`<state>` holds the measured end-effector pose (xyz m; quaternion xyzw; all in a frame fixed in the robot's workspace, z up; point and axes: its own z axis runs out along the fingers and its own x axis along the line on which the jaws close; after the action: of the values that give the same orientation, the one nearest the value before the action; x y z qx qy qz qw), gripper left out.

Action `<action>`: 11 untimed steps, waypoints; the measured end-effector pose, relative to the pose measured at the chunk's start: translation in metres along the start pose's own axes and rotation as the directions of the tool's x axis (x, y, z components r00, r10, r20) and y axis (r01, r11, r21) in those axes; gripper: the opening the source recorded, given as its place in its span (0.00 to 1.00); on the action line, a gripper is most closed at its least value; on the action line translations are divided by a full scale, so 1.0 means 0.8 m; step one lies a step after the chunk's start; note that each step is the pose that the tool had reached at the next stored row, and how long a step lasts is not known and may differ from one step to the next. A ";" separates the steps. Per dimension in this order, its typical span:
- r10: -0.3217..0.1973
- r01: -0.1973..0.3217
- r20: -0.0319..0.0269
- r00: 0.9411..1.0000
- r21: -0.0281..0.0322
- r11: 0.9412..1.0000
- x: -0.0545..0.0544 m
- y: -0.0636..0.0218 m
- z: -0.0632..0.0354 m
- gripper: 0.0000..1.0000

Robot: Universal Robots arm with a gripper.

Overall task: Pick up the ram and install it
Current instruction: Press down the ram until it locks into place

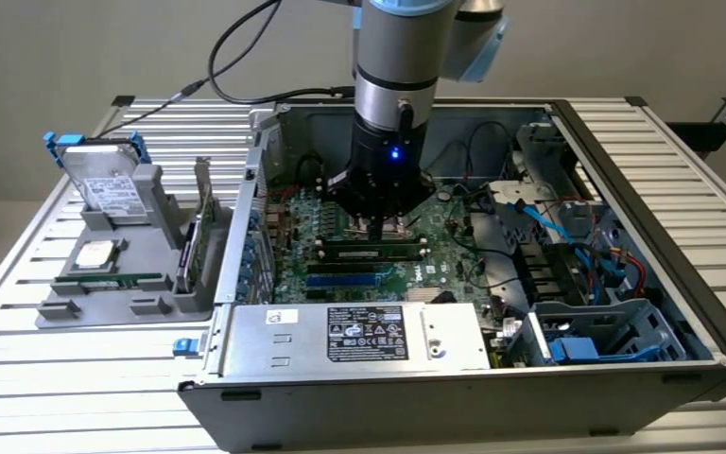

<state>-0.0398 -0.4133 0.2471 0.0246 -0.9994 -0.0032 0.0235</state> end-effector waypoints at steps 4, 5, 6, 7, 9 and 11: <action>0.012 -0.012 0.000 1.000 -0.001 1.000 0.000 -0.003 -0.002 0.10; 0.012 -0.012 0.002 1.000 -0.001 1.000 0.001 -0.004 -0.002 0.10; 0.012 -0.012 0.006 1.000 -0.001 1.000 0.001 -0.004 -0.002 0.10; 0.012 -0.012 0.007 1.000 -0.002 1.000 0.001 -0.004 -0.002 0.10; 0.012 -0.012 0.007 1.000 -0.002 1.000 0.001 -0.004 -0.002 0.10; 0.012 -0.012 0.007 1.000 -0.002 1.000 0.001 -0.004 -0.002 0.10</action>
<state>-0.0404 -0.4163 0.2485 0.0187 -0.9996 -0.0038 0.0200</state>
